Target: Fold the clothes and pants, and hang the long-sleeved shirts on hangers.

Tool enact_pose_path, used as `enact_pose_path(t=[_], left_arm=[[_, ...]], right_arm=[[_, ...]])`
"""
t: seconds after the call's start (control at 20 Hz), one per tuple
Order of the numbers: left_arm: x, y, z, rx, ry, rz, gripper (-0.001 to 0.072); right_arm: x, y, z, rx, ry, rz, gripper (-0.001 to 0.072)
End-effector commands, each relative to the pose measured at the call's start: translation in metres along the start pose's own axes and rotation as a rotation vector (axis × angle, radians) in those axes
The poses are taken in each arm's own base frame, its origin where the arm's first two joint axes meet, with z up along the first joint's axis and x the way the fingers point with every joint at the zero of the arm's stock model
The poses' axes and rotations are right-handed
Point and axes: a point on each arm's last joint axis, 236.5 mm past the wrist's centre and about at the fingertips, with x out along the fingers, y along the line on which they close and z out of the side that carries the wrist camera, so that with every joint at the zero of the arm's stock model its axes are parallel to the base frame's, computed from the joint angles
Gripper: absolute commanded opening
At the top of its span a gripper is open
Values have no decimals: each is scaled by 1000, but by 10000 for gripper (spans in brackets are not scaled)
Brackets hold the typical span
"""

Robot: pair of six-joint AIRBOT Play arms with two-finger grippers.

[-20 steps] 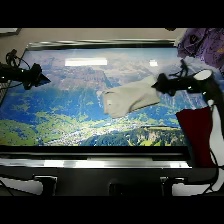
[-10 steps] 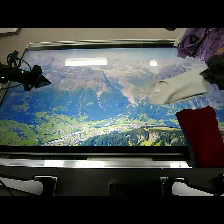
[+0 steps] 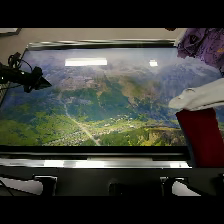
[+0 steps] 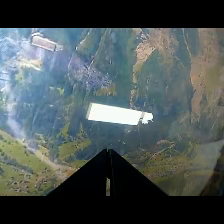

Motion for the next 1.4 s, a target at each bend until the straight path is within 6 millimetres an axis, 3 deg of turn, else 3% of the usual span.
enact_pose_path(t=[0.0,0.4,0.6,0.8,1.05,1.35], left_arm=[[0,0,-1,1,4,1,23],[0,0,-3,33,11,2,23],[-1,1,-6,34,25,3,23],[-1,1,-7,34,29,4,23],[-1,1,-11,35,43,5,23],[-1,1,-11,35,43,5,23]], right_arm=[[-14,-38,9,49,-49,-155,34],[-47,-106,-11,70,10,-452,35],[-60,-134,-30,86,83,-589,35],[-53,-173,-66,32,190,-727,36],[-42,-229,-108,-10,200,-842,37],[-37,-269,-147,-57,289,-952,38]])
